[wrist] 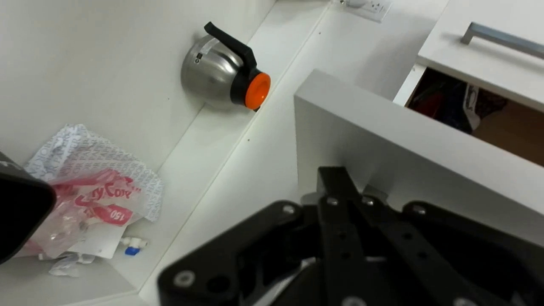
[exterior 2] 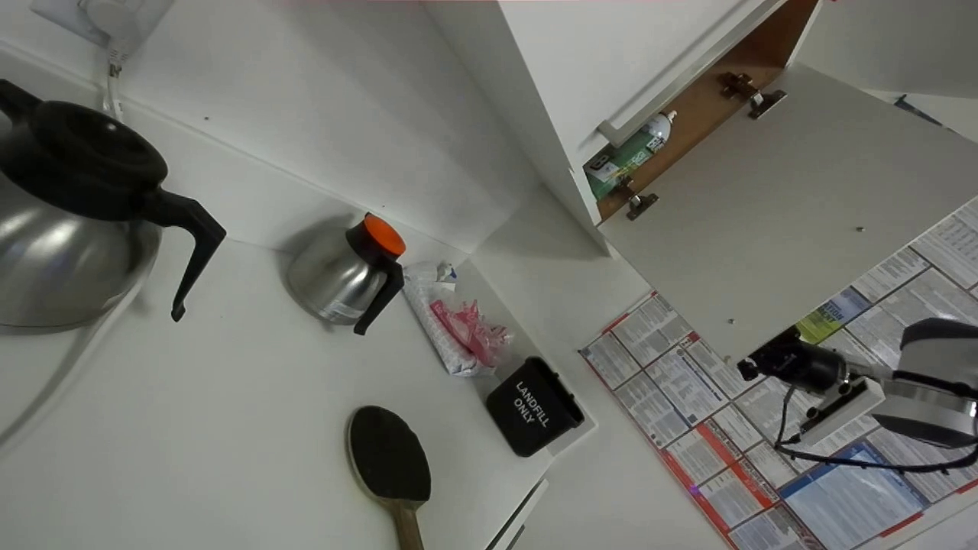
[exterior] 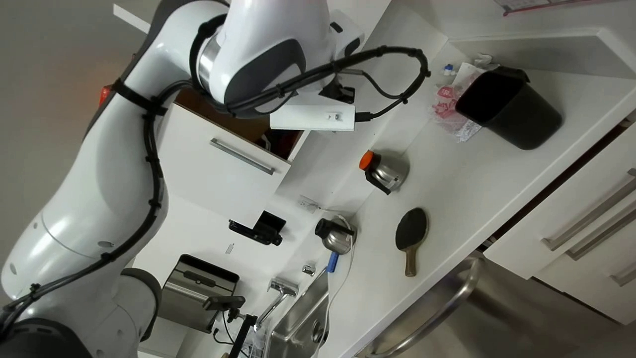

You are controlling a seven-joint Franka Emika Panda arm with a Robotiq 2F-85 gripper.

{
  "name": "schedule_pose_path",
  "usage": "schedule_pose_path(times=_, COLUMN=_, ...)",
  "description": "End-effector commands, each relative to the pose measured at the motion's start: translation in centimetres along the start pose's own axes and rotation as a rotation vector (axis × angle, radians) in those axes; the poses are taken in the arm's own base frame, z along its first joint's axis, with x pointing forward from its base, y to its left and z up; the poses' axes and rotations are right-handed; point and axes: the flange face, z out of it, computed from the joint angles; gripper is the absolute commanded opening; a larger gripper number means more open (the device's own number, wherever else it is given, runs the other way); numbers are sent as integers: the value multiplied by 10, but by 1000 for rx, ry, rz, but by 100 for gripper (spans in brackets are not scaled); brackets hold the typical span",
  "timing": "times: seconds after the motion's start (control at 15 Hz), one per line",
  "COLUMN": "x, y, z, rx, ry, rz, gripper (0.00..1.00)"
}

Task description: Remove the white object from the bottom shelf of the overhead cabinet, put it in the open drawer, close the drawer, and then close the cabinet door

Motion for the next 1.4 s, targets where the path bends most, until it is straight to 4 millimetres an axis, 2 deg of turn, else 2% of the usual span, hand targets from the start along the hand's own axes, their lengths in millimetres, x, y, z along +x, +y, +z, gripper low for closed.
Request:
schedule_pose_path(times=0.0, x=-10, y=-31, z=33, rx=72, ry=-64, rz=-133, gripper=0)
schedule_pose_path(times=0.33, x=-28, y=-57, z=70, rx=161, ry=-133, rz=-319, gripper=0)
schedule_pose_path(times=0.67, x=-48, y=-95, z=118, rx=181, ry=-135, rz=-597, gripper=0)
schedule_pose_path(times=0.93, x=-58, y=-125, z=153, rx=132, ry=-87, rz=-797, gripper=0)
schedule_pose_path(times=1.0, x=-62, y=-133, z=152, rx=116, ry=-75, rz=-848, gripper=0)
schedule_pose_path(times=1.33, x=-73, y=-159, z=185, rx=7, ry=3, rz=-1073, gripper=0)
